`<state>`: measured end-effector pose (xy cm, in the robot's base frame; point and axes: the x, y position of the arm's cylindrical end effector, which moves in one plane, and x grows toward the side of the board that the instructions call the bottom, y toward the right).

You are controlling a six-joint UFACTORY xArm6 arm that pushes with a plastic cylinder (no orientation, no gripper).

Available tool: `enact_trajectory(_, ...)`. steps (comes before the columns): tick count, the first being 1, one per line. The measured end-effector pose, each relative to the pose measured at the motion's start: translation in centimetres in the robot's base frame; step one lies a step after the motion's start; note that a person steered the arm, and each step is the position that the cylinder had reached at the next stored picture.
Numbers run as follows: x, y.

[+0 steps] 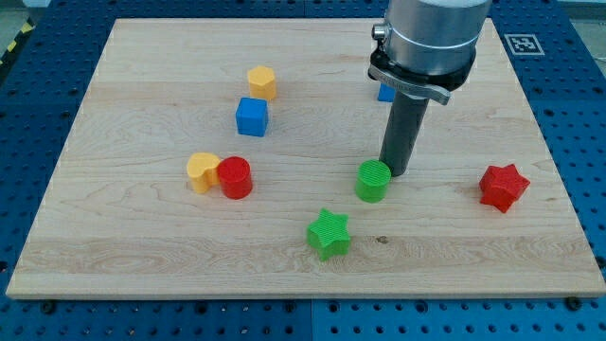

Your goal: Move the green circle above the green star

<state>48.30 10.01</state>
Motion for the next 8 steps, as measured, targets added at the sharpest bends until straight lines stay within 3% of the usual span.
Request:
enact_trajectory(5, 4.8, -4.0)
enact_trajectory(7, 4.8, -4.1)
enact_trajectory(8, 2.2, -4.1)
